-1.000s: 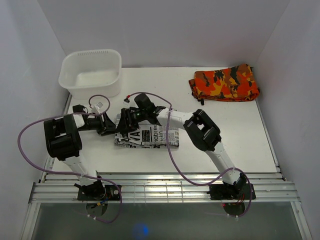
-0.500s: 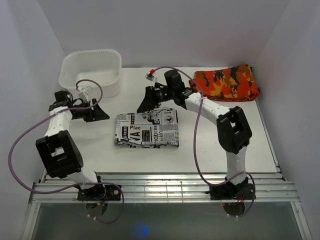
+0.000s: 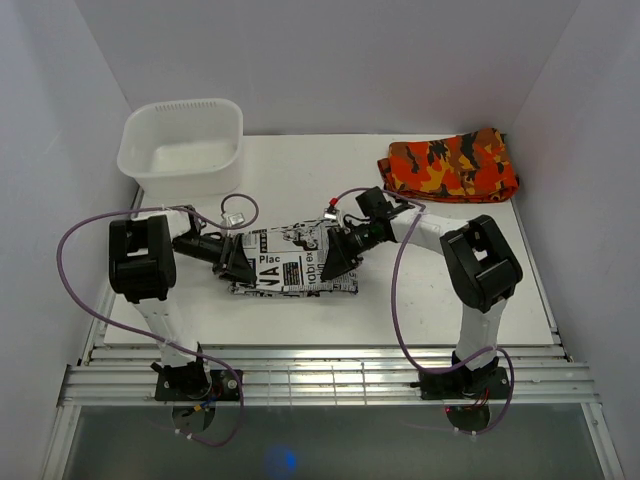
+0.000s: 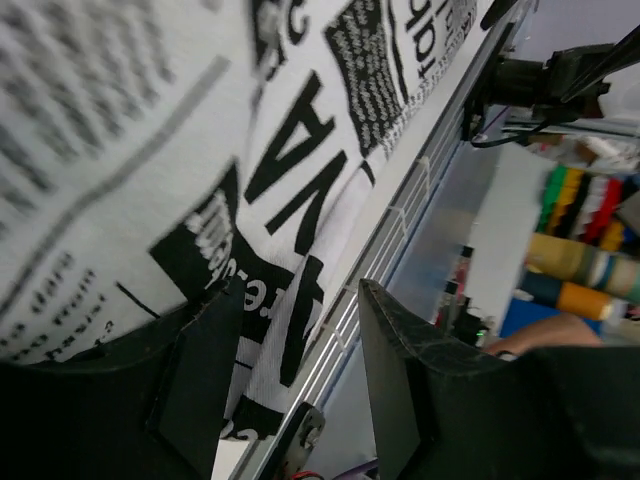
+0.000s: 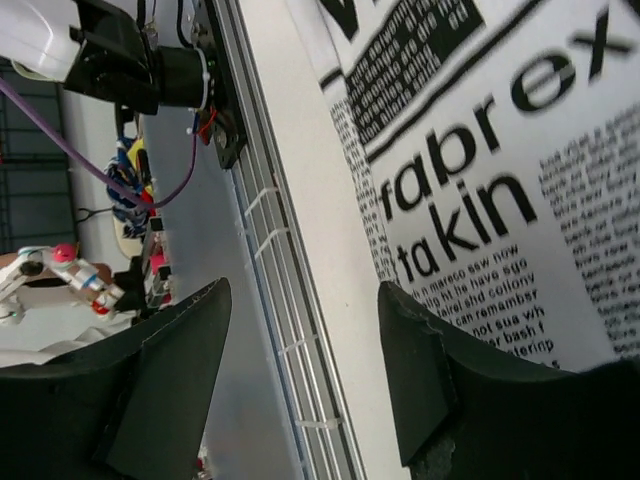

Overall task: Fold and stack the trousers
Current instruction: Fold the trousers

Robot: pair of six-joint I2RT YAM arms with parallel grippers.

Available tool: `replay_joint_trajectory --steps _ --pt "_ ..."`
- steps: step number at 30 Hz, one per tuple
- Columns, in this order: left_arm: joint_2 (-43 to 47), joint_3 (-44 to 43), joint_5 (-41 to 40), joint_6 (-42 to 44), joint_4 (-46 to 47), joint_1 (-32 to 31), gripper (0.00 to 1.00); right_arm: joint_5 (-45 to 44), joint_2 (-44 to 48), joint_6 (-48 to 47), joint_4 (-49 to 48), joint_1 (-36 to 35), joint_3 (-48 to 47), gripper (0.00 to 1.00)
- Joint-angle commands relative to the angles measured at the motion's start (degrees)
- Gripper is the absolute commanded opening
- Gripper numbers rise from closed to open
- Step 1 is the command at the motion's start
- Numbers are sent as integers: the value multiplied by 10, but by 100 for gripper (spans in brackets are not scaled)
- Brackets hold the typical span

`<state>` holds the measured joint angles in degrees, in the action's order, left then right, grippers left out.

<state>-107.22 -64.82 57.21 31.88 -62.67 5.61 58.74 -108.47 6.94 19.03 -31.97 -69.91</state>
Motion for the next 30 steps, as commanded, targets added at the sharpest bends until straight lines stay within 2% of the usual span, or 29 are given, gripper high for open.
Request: replay_joint_trajectory --steps 1,4,7,10,12,14,17,19,21,22,25,28,30 --pt "-39 23 -10 -8 3 32 61 31 -27 -2 -29 -1 43 66" --pt "-66 22 -23 -67 68 60 60 -11 -79 -4 -29 8 55 66" --pt "-84 23 -27 -82 98 63 61 -27 -117 -7 -25 23 43 63" --pt "-74 12 -11 -41 60 63 61 -28 -95 -66 39 24 11 61" --pt "-41 -10 1 24 2 63 61 -29 -64 -110 78 23 -5 61" --pt "-10 -27 10 55 -41 63 62 -33 -19 -118 88 27 -39 62" --pt "41 -59 44 58 -46 63 63 -39 9 -112 87 30 -94 66" --pt "51 -80 81 19 -28 63 63 -44 -1 -91 69 30 -118 67" --pt "47 -83 105 -23 28 63 63 -54 -19 -80 56 30 -145 69" --pt "39 -80 118 -74 54 63 63 -63 -43 -74 49 31 -152 70" --pt "12 -75 93 -184 198 52 62 -64 -95 -31 6 35 -172 69" --pt "-19 -72 63 -247 271 50 61 -70 -149 -11 -28 40 -189 69" --pt "-54 -69 52 -255 289 50 60 -79 -188 -5 -44 45 -205 69"
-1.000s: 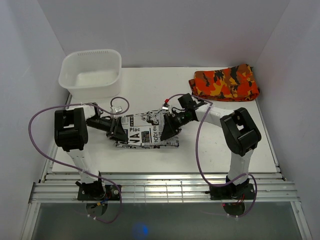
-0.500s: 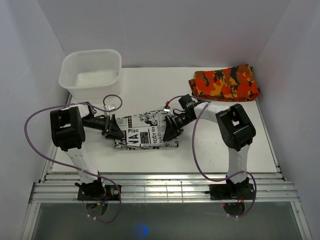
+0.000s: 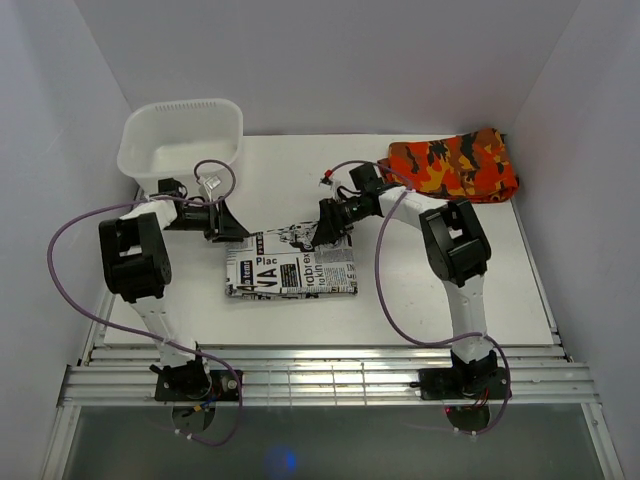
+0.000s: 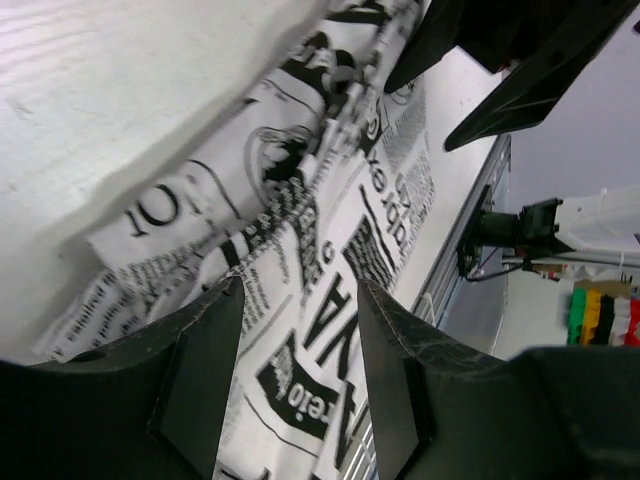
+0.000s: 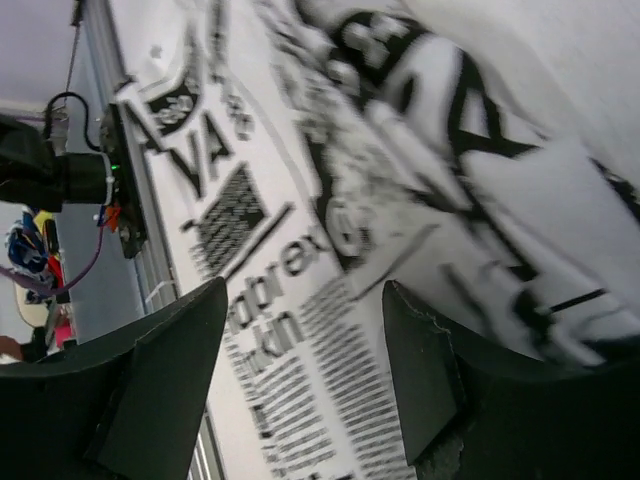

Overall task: Fold and stack the trousers
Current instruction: Fold the trousers, then neatly place the folded trousers to the corner

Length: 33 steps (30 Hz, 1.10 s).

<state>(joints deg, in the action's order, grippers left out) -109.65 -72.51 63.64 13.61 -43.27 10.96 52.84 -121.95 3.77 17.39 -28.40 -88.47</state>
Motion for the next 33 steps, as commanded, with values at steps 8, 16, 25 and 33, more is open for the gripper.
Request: replay_joint_trajectory --steps 8,16,25,33 --pt "-97 -24 -97 -103 155 -3 60 -47 -117 46 -30 34 -91 67" --pt "33 -22 -179 -48 34 15 73 -107 71 38 23 62 -23 75" --pt "116 57 -177 -64 -47 59 75 -201 168 63 74 82 163 94" --pt "178 28 -114 53 -39 34 82 -115 170 98 -32 82 288 99"
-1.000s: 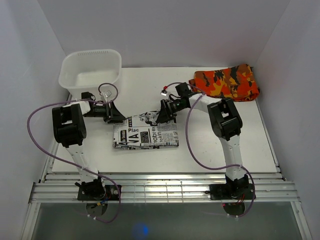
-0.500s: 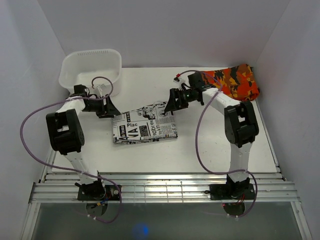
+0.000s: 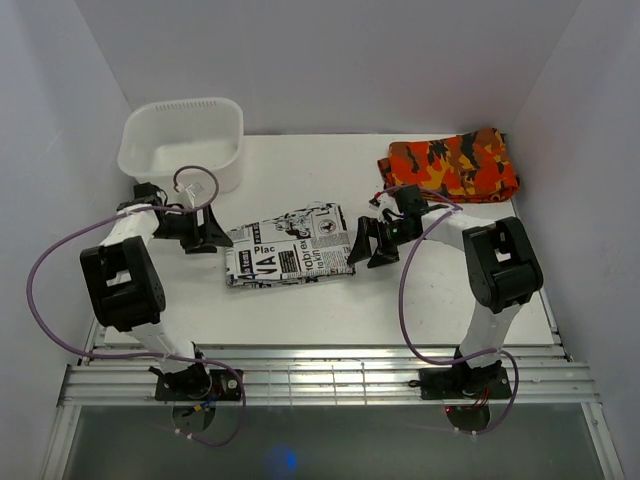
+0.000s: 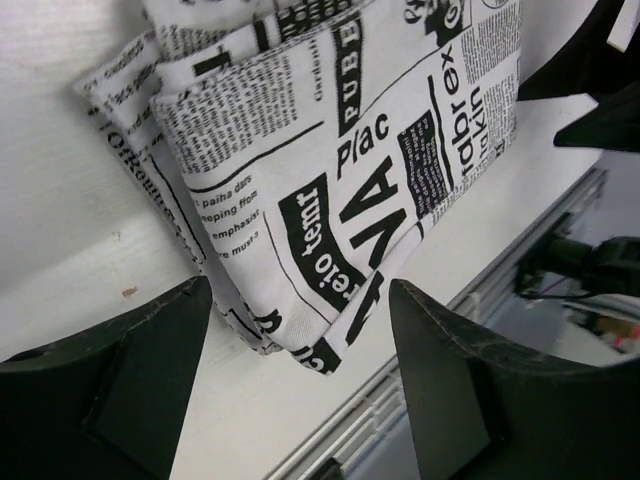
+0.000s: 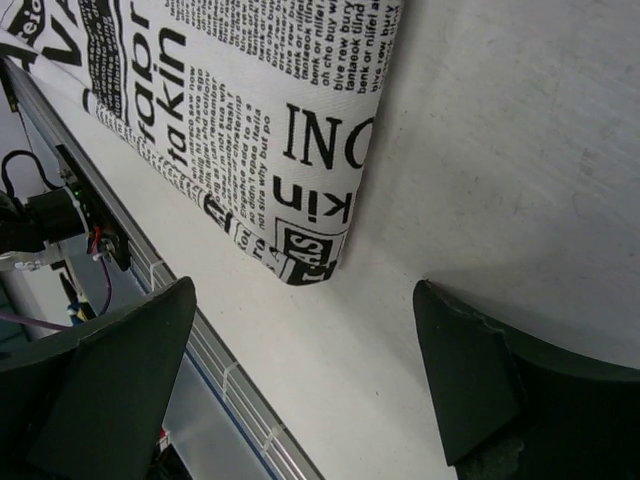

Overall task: Fold and stack the trousers
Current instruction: Neatly place the folded trousers to the corner

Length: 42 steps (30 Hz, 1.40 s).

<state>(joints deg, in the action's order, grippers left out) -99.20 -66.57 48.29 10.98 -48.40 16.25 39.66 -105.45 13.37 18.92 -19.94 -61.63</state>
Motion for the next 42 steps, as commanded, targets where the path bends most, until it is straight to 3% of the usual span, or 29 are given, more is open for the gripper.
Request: replay_joint_trajectory --steps 1,6,9,12,13,16,18,24,27,32,42 --pt "106 -31 26 100 31 -33 84 25 2 6 -69 -3 28 94" --pt "171 15 -39 181 102 -143 98 56 -40 35 -125 -9 55 83" --pt "184 33 -81 200 146 -227 98 70 -70 39 -124 -16 28 71" --pt "197 73 -138 207 217 -316 98 99 -80 46 -115 -16 -5 46" --pt "198 95 -155 212 253 -339 98 103 -77 47 -114 -16 -9 30" --pt "197 130 -214 220 332 -417 98 114 -53 67 -124 -15 -10 8" --pt "183 150 -259 228 355 -469 98 118 -34 91 -126 -16 -7 8" --pt "174 195 -295 235 416 -536 97 140 -10 148 -169 -15 16 8" --pt "150 202 -315 228 438 -556 91 154 -14 177 -182 -15 14 8" --pt "105 217 -373 216 501 -569 77 171 -20 218 -211 -13 15 8" --pt "79 240 -385 215 539 -586 71 188 -30 274 -237 5 9 8"
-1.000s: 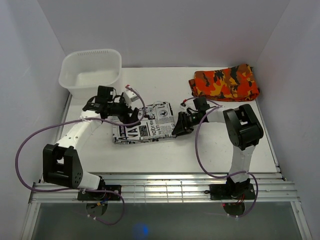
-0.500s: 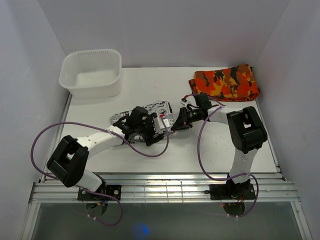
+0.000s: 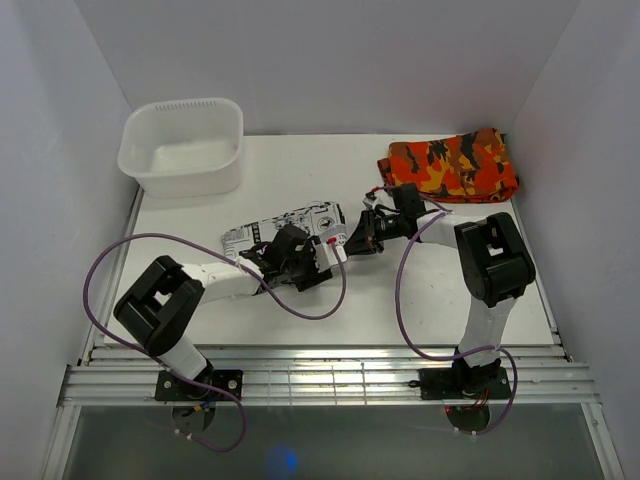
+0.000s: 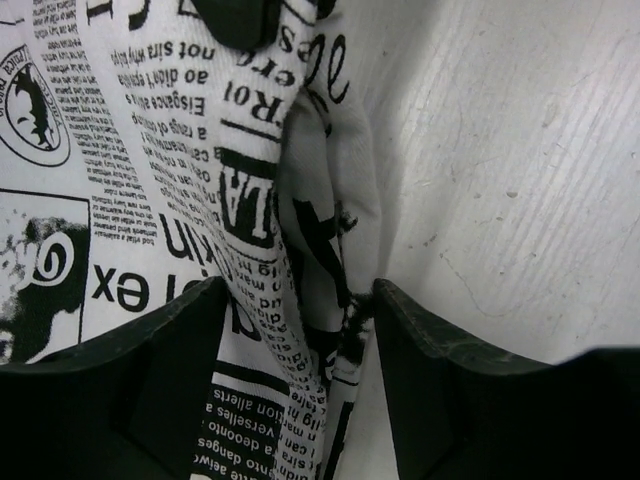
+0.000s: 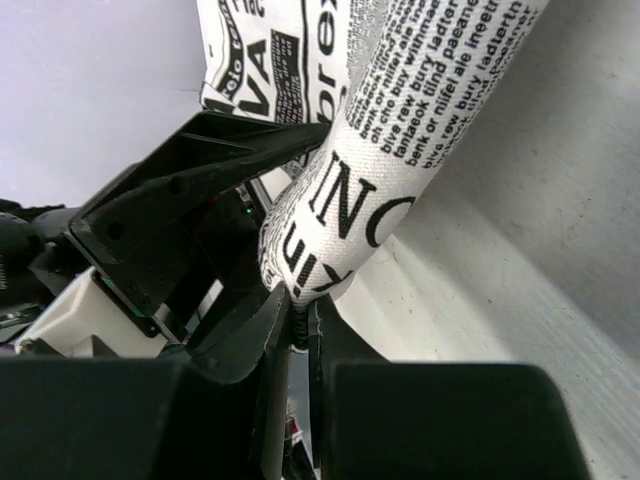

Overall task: Fold and stack the trousers
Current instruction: Neatly place the folded trousers to the corner

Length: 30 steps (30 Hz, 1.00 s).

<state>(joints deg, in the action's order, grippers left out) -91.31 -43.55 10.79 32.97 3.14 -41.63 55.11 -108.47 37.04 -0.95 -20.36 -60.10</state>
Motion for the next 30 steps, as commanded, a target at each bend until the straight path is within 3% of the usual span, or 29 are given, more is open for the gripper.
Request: replay_joint_trajectory --steps 1,3,7,8,11,15,16,17,18,23,28,30 --pt "-5 13 -16 -5 29 -8 68 39 0 50 -61 9 -3 8" --pt "-12 18 -33 -7 37 -12 64 53 0 83 -85 12 9 8" --pt "-31 12 -61 -19 42 -12 40 66 -2 102 -114 14 20 8" --pt "-33 12 -63 -23 44 -11 25 65 -3 98 -113 14 21 8" --pt "-36 4 -62 -37 42 -11 0 51 -10 61 -83 16 12 12" --pt "-39 -7 -53 -52 34 -11 0 4 -8 21 -13 22 7 53" --pt "-37 -5 -52 -55 36 -10 0 -3 -7 17 -5 23 8 80" --pt "-35 -5 -47 -55 38 -11 0 -11 -5 12 4 25 9 89" --pt "-34 -5 -45 -55 38 -10 0 -21 -3 2 12 28 10 93" --pt "-36 -13 -38 -54 36 -11 0 -20 -15 15 17 30 23 90" --pt "-45 -22 -36 -54 36 -11 0 -8 -56 84 -48 2 10 90" --pt "-49 -27 -32 -58 37 -10 0 4 -76 131 -134 -15 28 90"
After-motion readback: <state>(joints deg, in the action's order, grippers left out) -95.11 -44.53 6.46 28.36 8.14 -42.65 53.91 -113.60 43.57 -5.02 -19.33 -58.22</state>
